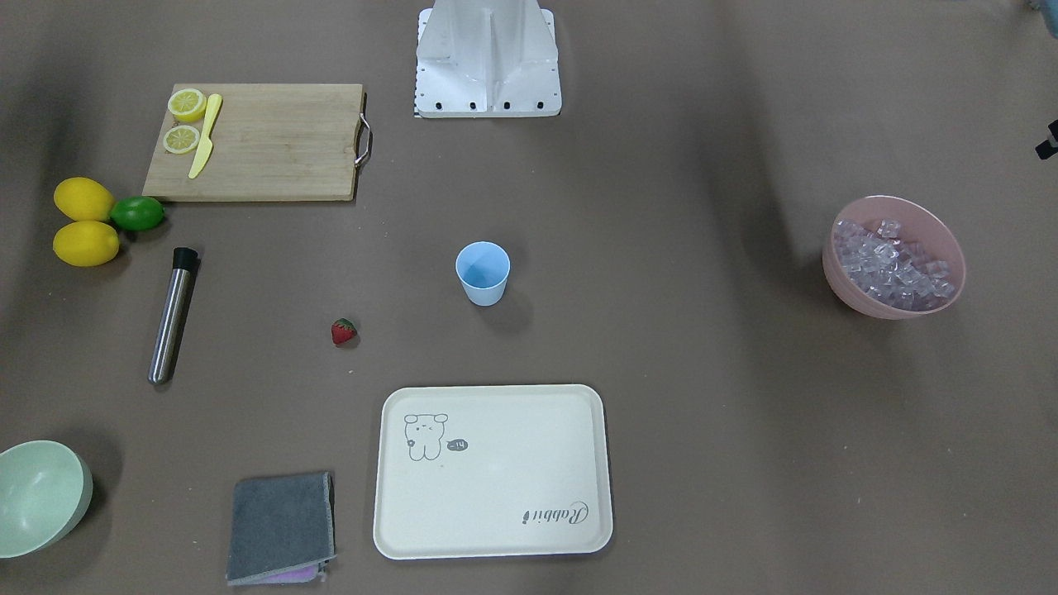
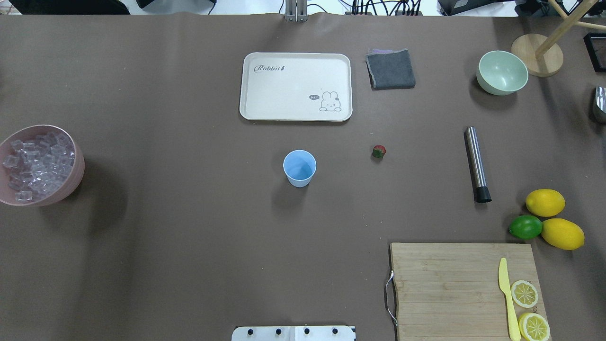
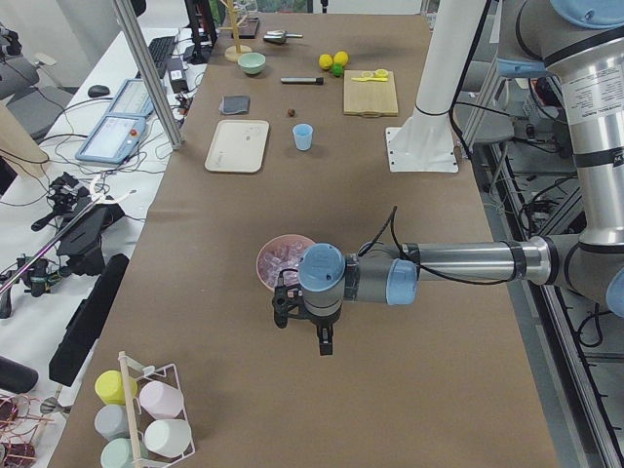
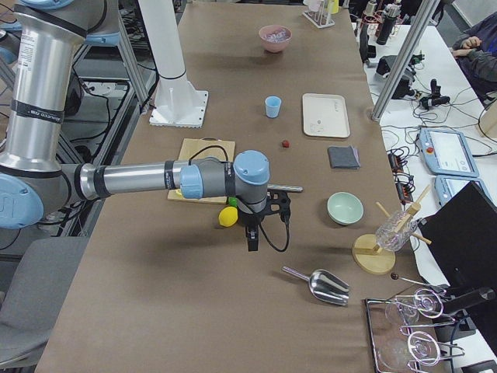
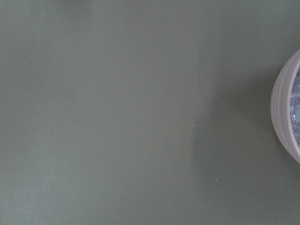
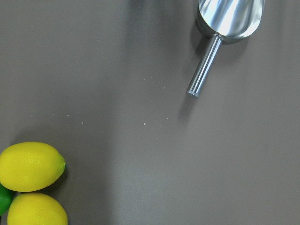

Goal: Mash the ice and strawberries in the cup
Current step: 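Move the left gripper over the pink bowl of ice cubes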

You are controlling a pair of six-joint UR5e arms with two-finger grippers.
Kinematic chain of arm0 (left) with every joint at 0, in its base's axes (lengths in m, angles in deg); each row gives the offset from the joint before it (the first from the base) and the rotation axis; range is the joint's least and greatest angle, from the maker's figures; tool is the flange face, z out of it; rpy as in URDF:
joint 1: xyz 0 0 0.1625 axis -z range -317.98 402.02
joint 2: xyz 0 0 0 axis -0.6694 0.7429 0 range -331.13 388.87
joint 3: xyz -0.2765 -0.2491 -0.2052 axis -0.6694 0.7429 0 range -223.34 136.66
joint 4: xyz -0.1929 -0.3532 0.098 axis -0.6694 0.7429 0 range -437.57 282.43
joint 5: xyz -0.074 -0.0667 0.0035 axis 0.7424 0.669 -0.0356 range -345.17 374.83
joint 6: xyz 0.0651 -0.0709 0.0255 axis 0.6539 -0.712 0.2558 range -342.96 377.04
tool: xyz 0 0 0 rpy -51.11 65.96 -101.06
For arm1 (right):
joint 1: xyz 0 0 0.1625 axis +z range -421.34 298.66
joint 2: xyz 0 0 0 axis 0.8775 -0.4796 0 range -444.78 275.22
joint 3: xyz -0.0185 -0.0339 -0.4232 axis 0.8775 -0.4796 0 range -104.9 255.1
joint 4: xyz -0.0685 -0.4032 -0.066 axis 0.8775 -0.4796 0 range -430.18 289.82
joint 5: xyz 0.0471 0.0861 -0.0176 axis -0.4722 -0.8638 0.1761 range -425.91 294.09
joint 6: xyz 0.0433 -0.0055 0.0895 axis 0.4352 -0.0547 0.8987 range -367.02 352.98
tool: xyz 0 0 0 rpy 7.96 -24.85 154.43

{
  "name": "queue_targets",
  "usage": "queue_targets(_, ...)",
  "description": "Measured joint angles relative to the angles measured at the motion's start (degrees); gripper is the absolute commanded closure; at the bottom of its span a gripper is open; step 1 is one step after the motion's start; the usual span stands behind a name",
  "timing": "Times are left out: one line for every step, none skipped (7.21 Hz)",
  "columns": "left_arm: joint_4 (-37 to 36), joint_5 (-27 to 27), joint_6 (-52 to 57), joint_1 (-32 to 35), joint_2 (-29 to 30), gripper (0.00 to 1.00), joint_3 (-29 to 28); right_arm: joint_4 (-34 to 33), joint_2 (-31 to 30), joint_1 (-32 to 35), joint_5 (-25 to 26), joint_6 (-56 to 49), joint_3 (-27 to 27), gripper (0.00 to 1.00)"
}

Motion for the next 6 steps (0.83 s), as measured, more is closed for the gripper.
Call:
queue_targets(0.0, 0.0, 0.0, 0.0, 0.0, 0.0, 0.0, 0.1, -0.1, 0.0, 0.5, -0.3, 0.4, 0.0)
queue_targets(0.0, 0.0, 0.0, 0.0, 0.0, 0.0, 0.0, 0.2, -0.4, 0.0, 1.1, -0.8, 0.8, 0.0)
queue_targets(0.0, 0.0, 0.0, 0.0, 0.0, 0.0, 0.0, 0.2, -0.6, 0.1, 1.2, -1.0, 0.9, 0.0)
queue_targets(0.0, 0.0, 0.0, 0.0, 0.0, 0.0, -0.1, 0.2, -0.7, 0.1, 1.2, -1.0, 1.0, 0.0)
queue_targets(0.0, 0.0, 0.0, 0.0, 0.0, 0.0, -0.1, 0.3, -0.4, 0.1, 1.2, -0.8, 1.1, 0.0)
queue_targets(0.0, 0.0, 0.0, 0.0, 0.0, 0.0, -0.1, 0.3, 0.1, 0.1, 1.2, -0.6, 1.5, 0.0)
